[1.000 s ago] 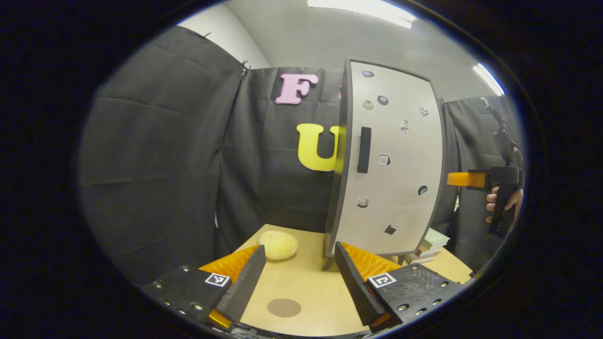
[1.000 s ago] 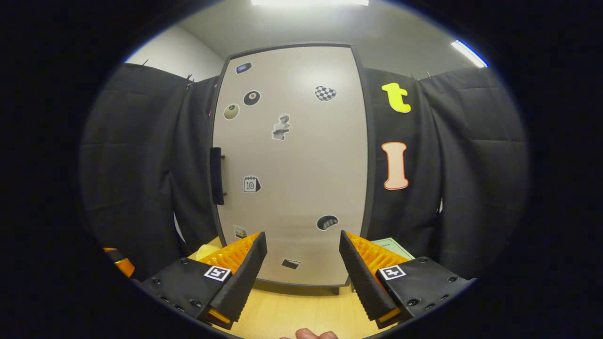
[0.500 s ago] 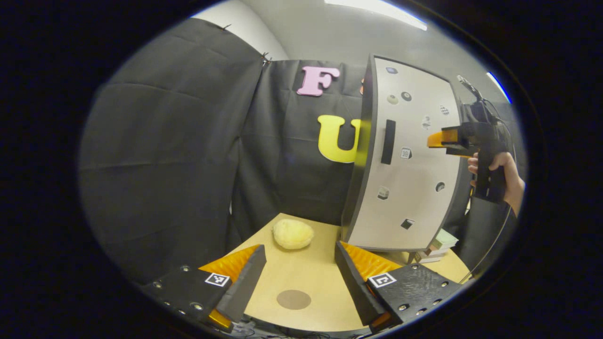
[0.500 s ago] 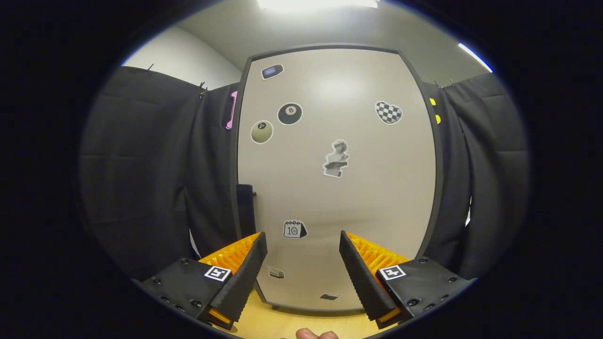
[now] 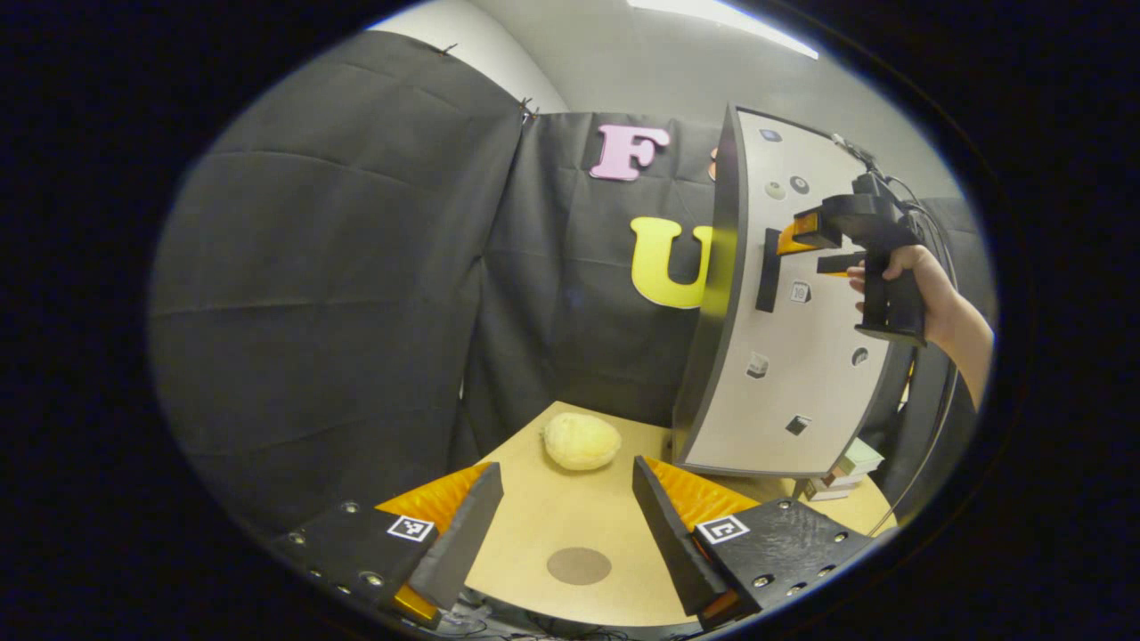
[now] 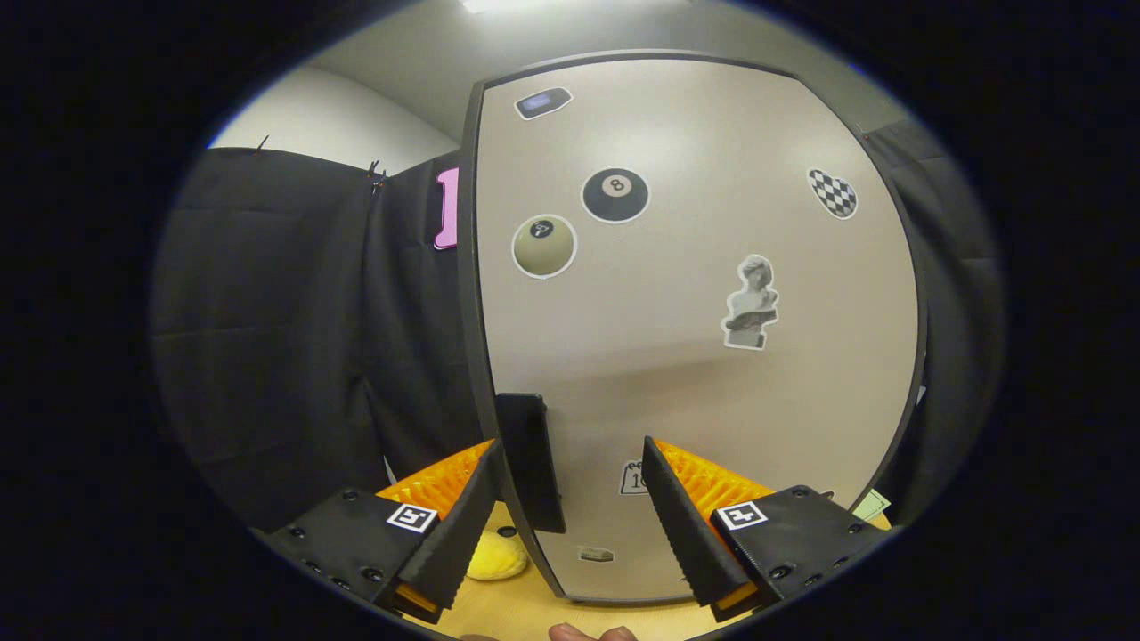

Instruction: Open the cabinet door with the right hand, grasp the bottle in the cabinet with the left hand and place it on the coaster, then close the cabinet door with the right hand.

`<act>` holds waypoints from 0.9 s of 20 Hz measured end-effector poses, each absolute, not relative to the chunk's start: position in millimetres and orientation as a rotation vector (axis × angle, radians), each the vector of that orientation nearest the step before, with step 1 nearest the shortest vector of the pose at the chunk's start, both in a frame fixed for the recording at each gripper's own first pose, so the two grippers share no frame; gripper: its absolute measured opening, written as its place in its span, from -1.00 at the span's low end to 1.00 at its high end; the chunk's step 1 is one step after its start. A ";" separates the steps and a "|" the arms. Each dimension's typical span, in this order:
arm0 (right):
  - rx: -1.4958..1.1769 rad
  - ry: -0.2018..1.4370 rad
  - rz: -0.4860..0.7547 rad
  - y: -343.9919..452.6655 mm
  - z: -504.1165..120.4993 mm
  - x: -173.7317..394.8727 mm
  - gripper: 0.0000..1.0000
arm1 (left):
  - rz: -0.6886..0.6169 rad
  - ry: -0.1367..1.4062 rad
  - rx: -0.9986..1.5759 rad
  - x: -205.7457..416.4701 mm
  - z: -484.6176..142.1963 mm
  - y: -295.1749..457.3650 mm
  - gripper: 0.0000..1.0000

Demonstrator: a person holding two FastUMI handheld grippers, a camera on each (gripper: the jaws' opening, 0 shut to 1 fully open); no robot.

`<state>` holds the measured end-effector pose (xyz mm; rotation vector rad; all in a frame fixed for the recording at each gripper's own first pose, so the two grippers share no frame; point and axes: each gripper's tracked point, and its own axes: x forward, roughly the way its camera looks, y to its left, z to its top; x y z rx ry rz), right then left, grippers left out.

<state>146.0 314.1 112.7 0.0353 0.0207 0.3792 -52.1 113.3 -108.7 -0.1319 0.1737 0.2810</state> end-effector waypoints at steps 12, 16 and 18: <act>-0.090 0.092 0.298 344.5 75.2 178.3 0.24 | 0.358 0.212 -0.191 -62.8 -121.7 135.8 0.76; -0.025 0.150 0.299 348.0 69.8 180.1 -0.23 | 0.350 0.223 -0.180 -63.1 -123.8 133.1 0.76; -0.013 0.143 0.278 347.8 69.4 179.8 -0.30 | 0.344 0.219 -0.178 -61.5 -124.2 132.0 0.76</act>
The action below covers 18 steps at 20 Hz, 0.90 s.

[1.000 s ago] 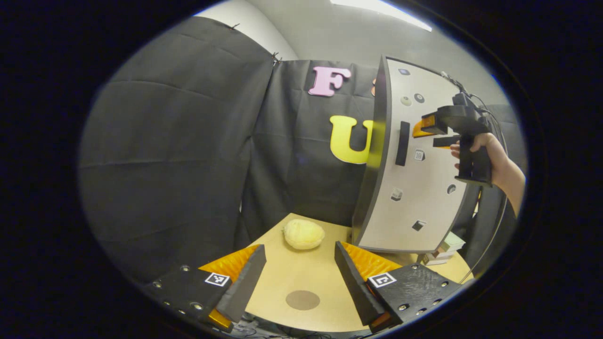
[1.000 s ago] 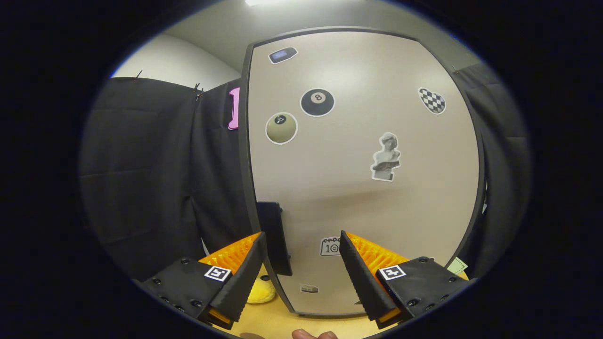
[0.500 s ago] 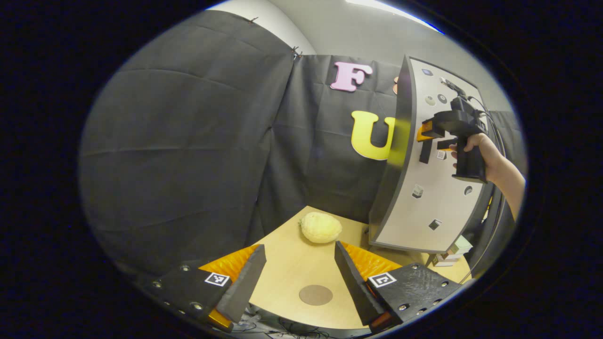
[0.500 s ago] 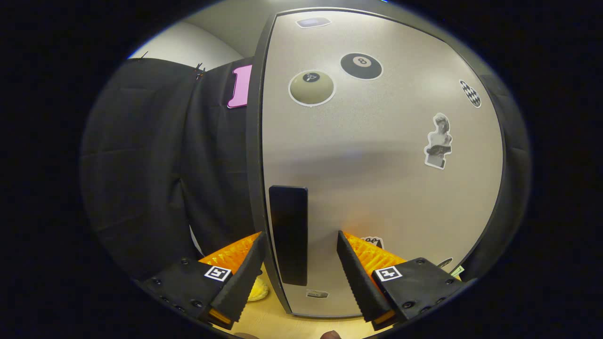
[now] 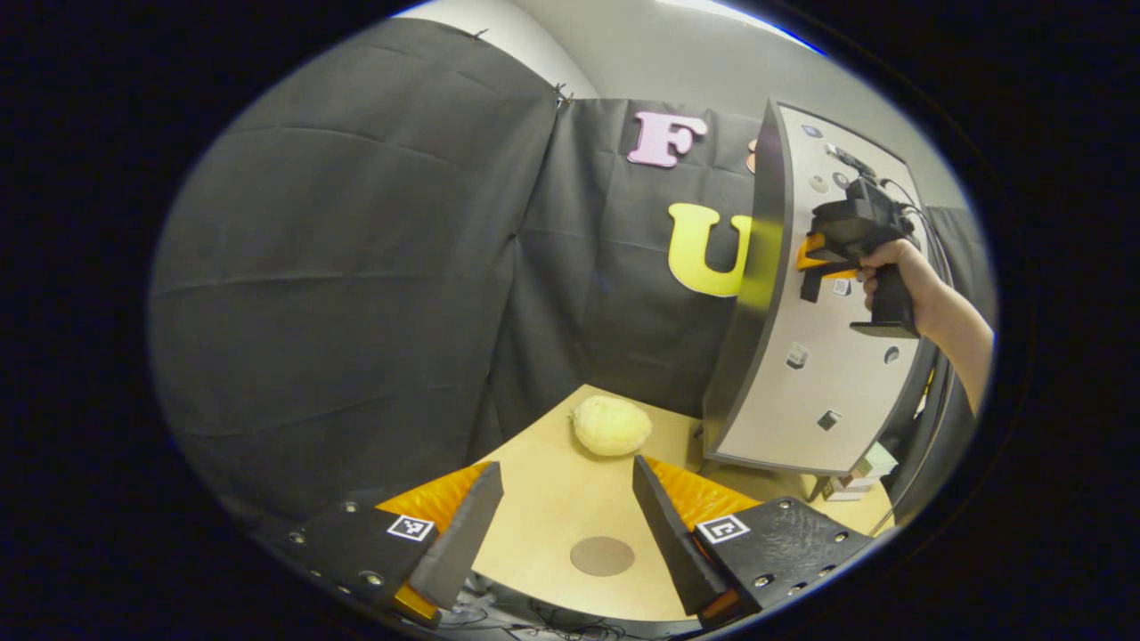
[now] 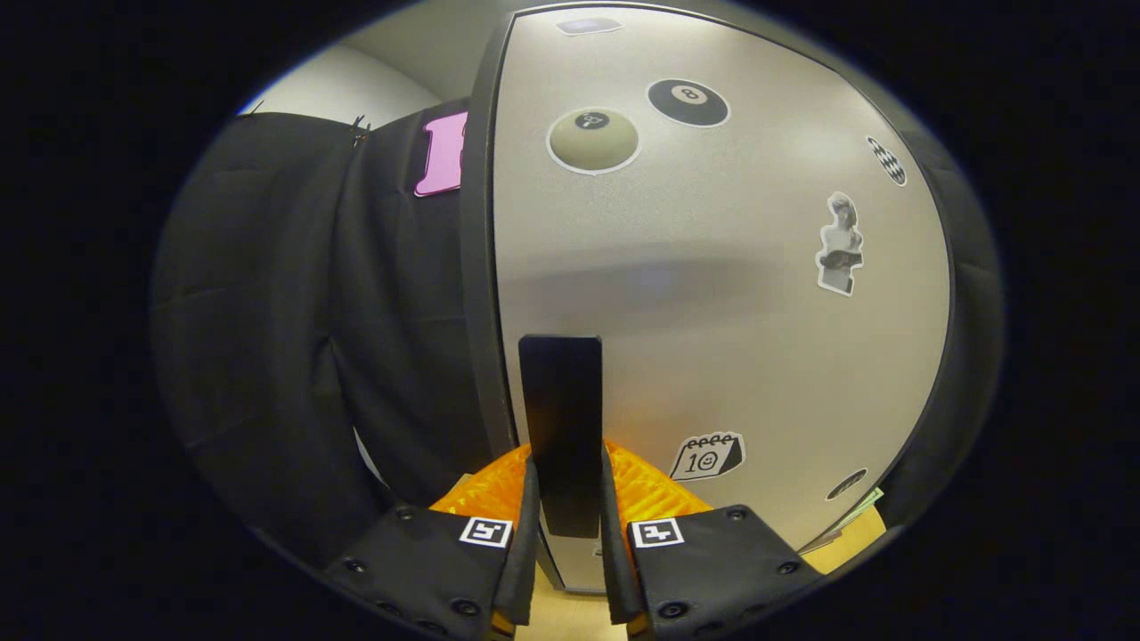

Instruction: Open the cabinet door with the right hand, grasp the bottle in the cabinet with the left hand and place it on the coaster, then close the cabinet door with the right hand.

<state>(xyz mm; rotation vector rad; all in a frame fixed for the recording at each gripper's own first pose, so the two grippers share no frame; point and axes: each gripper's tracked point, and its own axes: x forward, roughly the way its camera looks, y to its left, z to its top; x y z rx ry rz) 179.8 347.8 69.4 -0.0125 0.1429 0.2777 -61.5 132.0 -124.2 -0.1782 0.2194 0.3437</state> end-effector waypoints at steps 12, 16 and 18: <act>-0.043 0.159 0.358 346.0 67.6 171.3 -0.73 | 0.252 0.250 -0.133 -51.1 -119.5 116.8 0.76; -0.066 0.153 0.422 343.5 68.3 156.1 -0.80 | 0.220 0.240 -0.130 -35.4 -115.1 105.9 0.82; -0.068 0.152 0.461 342.2 68.8 145.9 -0.73 | 0.231 0.249 -0.135 -33.8 -114.3 103.4 0.82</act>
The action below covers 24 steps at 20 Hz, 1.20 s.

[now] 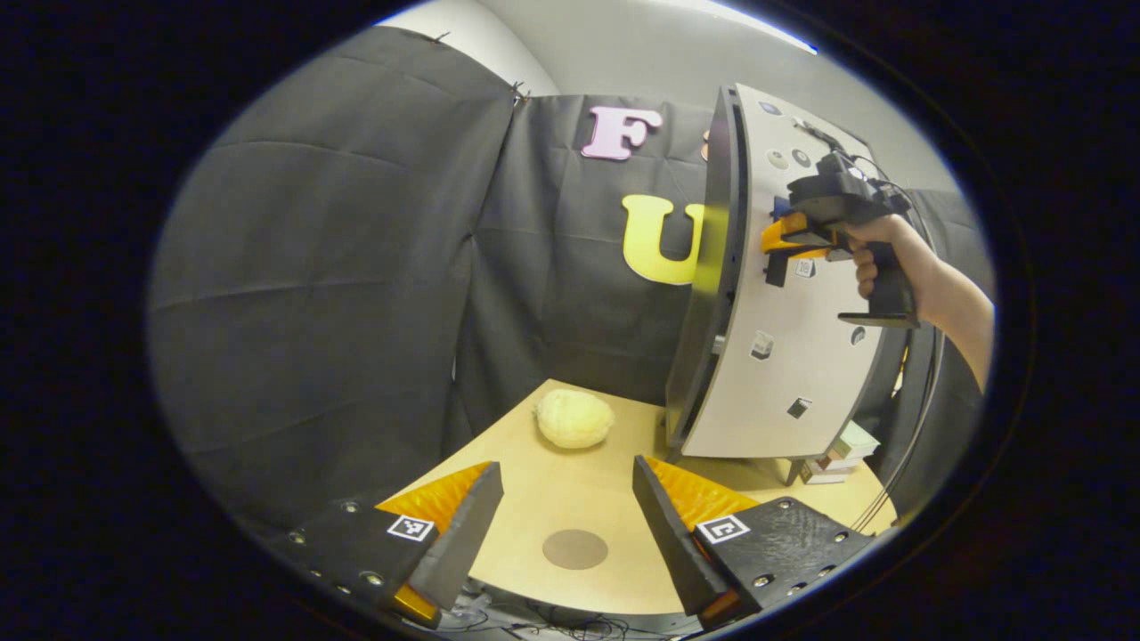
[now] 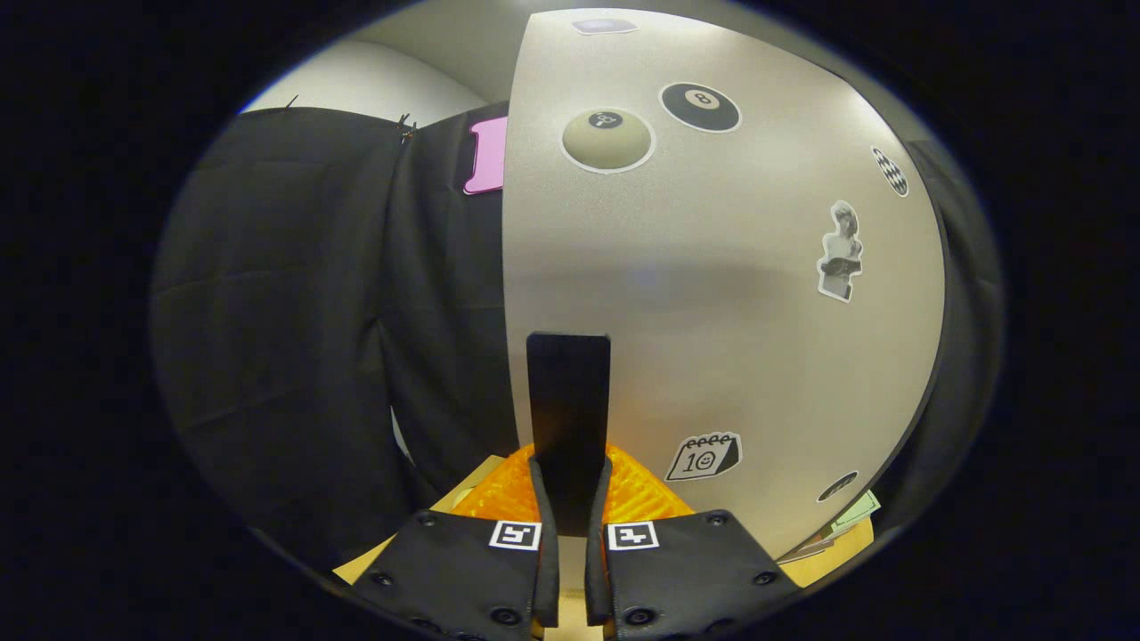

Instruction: Open the cabinet door with the right hand, grasp the bottle in the cabinet with the left hand and place it on the coaster, then close the cabinet door with the right hand.

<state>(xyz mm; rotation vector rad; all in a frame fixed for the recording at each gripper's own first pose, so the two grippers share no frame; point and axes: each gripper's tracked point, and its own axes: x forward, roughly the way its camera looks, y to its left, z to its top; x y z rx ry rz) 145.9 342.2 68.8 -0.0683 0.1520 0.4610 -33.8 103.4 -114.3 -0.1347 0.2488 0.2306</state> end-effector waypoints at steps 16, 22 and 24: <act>-0.065 0.127 0.785 316.4 71.7 116.0 -0.81 | 0.358 0.208 -0.075 -62.1 -49.3 14.2 0.75; -0.065 0.122 0.843 305.8 73.1 113.4 -0.73 | 0.419 0.195 -0.071 -82.0 -45.4 -7.0 0.81; -0.064 0.119 0.850 302.5 71.8 112.1 -0.74 | 0.423 0.191 -0.074 -85.8 -43.1 -13.2 0.77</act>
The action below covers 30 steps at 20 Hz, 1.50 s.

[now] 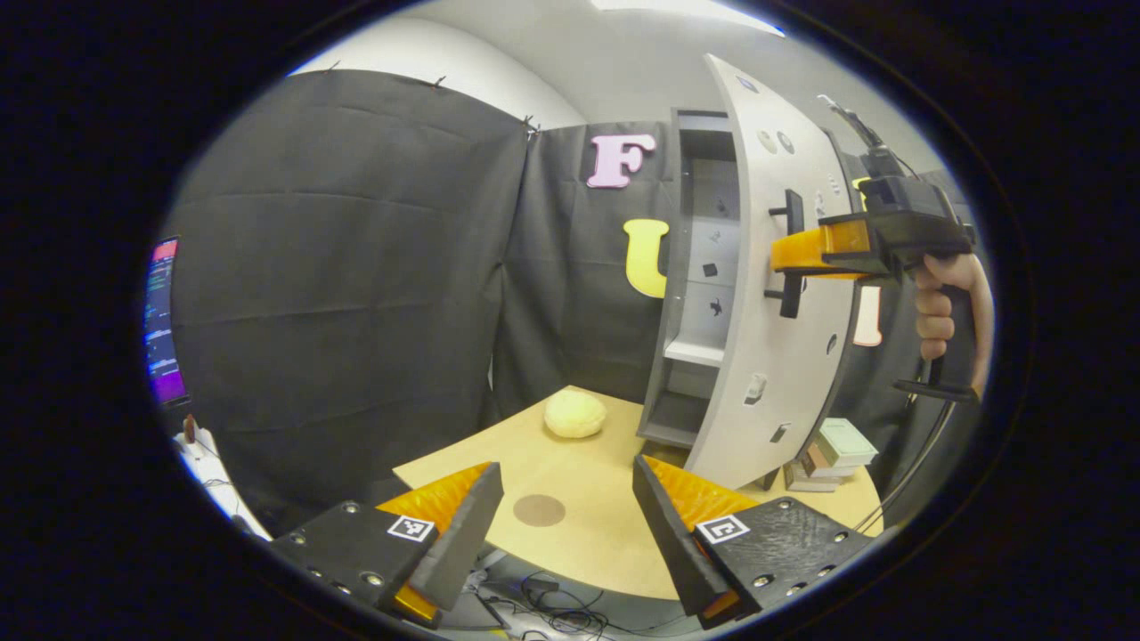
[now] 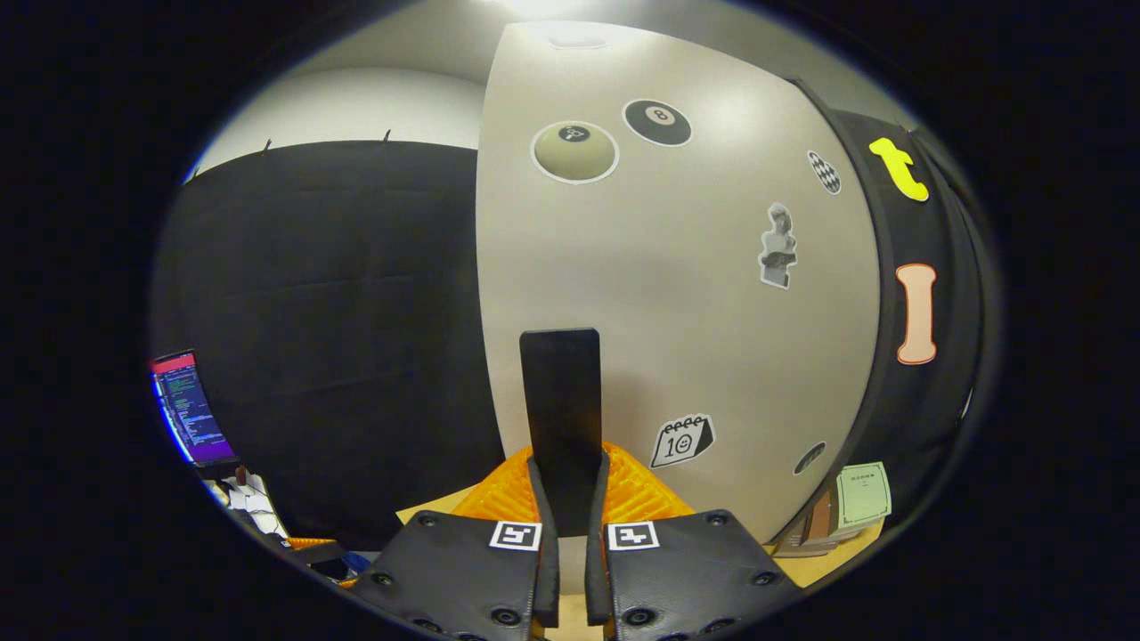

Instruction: Open the cabinet door with the right hand, grasp the bottle in the cabinet with the left hand and place it on the coaster, then close the cabinet door with the right hand.

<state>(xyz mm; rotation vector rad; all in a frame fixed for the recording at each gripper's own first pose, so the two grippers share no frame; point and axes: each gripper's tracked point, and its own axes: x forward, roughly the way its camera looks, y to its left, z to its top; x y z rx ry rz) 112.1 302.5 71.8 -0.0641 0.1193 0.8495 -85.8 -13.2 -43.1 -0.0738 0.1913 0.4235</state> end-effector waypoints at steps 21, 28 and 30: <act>-0.009 0.140 0.313 204.9 75.2 120.1 -0.85 | -0.028 0.204 0.009 11.9 -32.6 -94.7 0.76; 0.092 0.132 0.193 197.8 80.4 114.0 -1.00 | -0.169 0.209 -0.025 54.9 -34.8 -87.9 0.76; 0.075 0.123 0.150 189.6 80.7 105.8 -0.85 | -0.204 0.212 -0.026 61.9 -37.3 -87.4 0.76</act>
